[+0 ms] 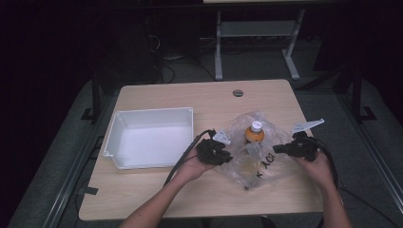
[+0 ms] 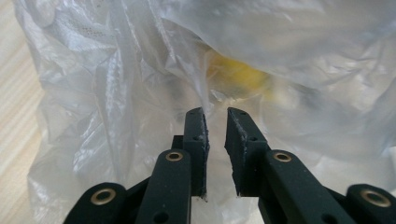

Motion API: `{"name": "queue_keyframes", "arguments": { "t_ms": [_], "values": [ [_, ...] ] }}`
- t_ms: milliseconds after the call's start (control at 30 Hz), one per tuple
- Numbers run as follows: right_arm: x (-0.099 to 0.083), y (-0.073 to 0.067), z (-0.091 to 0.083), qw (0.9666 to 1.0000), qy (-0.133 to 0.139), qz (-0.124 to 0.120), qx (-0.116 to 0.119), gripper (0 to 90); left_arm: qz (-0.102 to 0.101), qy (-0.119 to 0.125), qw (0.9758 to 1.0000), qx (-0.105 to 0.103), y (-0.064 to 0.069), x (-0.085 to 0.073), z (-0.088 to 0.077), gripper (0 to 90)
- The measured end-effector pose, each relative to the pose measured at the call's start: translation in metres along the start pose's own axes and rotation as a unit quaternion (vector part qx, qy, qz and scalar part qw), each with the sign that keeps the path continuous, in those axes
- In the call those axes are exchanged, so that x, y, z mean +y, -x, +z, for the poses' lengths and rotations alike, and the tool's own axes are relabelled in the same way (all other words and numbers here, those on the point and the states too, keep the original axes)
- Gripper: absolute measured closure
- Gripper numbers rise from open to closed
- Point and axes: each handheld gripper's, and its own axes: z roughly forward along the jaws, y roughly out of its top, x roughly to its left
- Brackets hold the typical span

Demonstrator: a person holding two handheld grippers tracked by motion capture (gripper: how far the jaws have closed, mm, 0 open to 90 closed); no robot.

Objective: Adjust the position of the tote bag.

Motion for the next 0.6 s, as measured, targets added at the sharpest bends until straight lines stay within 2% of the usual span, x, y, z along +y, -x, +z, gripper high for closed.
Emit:
{"name": "queue_keyframes", "arguments": {
  "t_ms": [200,367,533,600],
  "values": [
    [0.001,-0.001,-0.001,1.0,0.005,-0.002,-0.003,89.8,0.009,0.008,0.9999,0.003,0.001,0.005,-0.018,74.0],
    [0.001,-0.001,0.0,1.0,-0.001,-0.002,-0.004,89.8,0.005,0.017,0.9998,0.001,0.001,0.007,-0.028,72.0],
    [0.001,-0.001,0.001,1.0,-0.002,-0.004,-0.006,89.8,0.008,0.037,0.9992,-0.01,0.002,0.012,-0.041,69.3],
    [0.001,-0.001,0.002,1.0,-0.002,-0.003,-0.007,89.8,0.015,0.036,0.9991,-0.015,0.003,0.015,-0.045,68.5]
  ]
}}
